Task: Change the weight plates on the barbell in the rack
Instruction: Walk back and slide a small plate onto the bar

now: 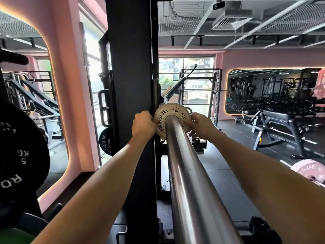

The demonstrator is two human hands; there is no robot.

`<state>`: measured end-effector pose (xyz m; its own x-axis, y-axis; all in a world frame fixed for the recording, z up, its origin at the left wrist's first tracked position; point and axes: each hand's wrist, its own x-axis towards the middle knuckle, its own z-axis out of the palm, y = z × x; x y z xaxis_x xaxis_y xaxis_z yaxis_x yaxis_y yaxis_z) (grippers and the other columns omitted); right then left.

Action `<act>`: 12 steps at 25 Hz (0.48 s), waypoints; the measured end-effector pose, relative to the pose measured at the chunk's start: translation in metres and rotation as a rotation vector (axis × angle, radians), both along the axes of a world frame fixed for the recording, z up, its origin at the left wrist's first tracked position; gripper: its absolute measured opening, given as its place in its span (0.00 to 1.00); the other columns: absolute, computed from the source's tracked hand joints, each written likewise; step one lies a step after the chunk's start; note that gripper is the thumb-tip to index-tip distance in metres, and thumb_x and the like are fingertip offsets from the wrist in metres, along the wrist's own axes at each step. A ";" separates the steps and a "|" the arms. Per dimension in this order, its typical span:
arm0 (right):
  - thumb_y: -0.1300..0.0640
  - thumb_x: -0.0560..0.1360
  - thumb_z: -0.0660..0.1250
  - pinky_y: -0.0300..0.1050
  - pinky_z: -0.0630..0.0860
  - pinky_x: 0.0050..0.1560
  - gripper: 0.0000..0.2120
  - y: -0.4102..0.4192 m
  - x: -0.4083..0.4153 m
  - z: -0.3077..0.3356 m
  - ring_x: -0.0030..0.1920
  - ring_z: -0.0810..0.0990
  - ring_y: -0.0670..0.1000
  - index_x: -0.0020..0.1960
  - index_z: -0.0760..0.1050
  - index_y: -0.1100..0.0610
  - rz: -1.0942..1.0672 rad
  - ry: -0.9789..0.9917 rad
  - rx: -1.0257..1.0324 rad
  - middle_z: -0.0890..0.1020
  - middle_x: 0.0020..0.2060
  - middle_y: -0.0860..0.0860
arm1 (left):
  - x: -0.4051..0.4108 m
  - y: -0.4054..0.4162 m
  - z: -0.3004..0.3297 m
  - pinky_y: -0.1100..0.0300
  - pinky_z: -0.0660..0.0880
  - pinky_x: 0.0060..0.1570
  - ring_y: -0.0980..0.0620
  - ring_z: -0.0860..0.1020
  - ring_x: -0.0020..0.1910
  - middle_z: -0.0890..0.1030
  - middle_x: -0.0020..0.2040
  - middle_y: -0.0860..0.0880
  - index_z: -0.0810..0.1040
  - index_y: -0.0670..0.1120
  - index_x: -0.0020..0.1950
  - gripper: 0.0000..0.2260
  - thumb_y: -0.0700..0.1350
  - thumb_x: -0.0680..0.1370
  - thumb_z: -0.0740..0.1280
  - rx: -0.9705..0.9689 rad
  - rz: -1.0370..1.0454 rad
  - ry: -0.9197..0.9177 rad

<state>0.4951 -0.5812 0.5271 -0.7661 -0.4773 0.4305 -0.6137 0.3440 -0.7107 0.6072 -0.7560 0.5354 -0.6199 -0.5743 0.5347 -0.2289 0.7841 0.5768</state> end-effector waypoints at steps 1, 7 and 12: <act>0.53 0.78 0.65 0.57 0.80 0.40 0.10 0.001 0.003 -0.001 0.36 0.82 0.61 0.52 0.73 0.60 -0.011 0.006 0.012 0.83 0.42 0.61 | 0.001 0.001 -0.003 0.49 0.75 0.44 0.39 0.77 0.50 0.78 0.51 0.41 0.75 0.41 0.51 0.08 0.45 0.79 0.65 0.014 -0.006 -0.010; 0.44 0.75 0.67 0.44 0.71 0.49 0.21 0.028 0.021 -0.015 0.51 0.78 0.53 0.61 0.72 0.56 -0.050 0.028 0.135 0.81 0.55 0.55 | 0.025 0.017 -0.038 0.53 0.73 0.45 0.45 0.76 0.46 0.77 0.48 0.48 0.74 0.44 0.56 0.14 0.53 0.77 0.64 0.047 -0.119 -0.121; 0.46 0.72 0.71 0.42 0.69 0.55 0.26 0.089 0.061 -0.025 0.63 0.75 0.53 0.66 0.70 0.54 -0.064 0.024 0.216 0.76 0.63 0.54 | 0.048 0.040 -0.081 0.62 0.79 0.47 0.54 0.82 0.54 0.82 0.57 0.55 0.76 0.55 0.64 0.16 0.56 0.77 0.66 0.184 -0.313 -0.148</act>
